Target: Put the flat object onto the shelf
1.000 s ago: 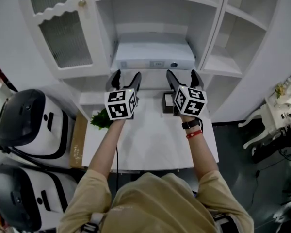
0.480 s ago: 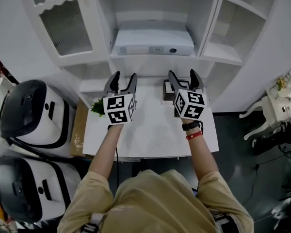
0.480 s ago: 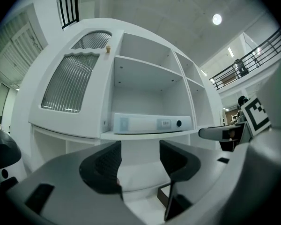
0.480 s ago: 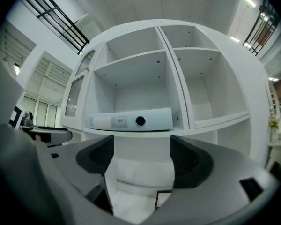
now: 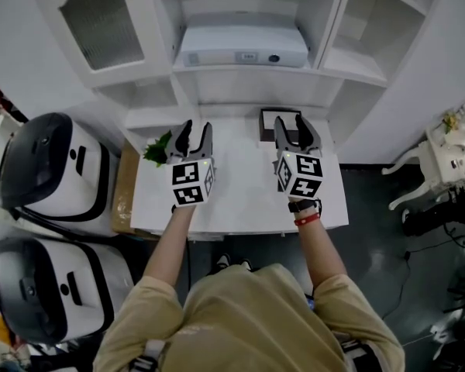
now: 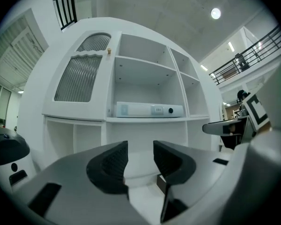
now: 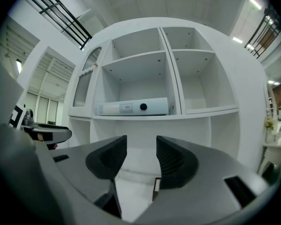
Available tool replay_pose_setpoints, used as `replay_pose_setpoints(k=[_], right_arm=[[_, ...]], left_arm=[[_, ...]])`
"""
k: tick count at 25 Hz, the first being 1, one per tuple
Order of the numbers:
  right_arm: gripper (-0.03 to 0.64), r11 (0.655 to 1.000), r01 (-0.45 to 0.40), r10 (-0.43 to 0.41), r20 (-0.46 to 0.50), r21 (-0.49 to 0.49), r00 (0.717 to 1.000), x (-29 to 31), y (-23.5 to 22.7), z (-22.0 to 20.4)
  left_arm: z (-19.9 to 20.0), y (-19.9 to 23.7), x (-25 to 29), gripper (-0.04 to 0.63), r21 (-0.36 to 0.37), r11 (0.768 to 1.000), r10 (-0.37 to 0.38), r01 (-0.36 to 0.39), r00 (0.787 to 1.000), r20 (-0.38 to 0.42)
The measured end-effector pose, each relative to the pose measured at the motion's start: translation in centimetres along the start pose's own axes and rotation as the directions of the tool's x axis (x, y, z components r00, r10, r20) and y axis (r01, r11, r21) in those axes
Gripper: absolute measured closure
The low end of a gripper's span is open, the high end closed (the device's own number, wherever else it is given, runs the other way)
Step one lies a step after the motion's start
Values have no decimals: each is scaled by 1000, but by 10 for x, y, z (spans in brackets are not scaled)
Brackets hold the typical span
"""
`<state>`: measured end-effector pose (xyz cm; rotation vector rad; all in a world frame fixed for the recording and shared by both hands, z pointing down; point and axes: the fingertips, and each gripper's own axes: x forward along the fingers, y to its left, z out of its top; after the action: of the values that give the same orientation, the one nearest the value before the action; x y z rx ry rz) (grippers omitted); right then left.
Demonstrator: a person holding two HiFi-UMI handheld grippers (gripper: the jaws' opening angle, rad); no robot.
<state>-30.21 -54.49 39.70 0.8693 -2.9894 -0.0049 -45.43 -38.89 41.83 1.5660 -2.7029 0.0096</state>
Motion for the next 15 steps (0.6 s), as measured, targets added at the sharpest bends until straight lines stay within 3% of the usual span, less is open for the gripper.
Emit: replay_pose_setpoints(k=[9, 15], right_arm=[[458, 1000, -19, 19, -26, 5, 999, -27, 8, -36], [489, 999, -25, 27, -57, 36, 998, -44, 4, -63]], left_arm=[[-39, -1, -25, 485, 13, 1000, 16, -16, 999, -37], [-66, -5, -41, 496, 25, 1000, 17, -15, 998, -68]])
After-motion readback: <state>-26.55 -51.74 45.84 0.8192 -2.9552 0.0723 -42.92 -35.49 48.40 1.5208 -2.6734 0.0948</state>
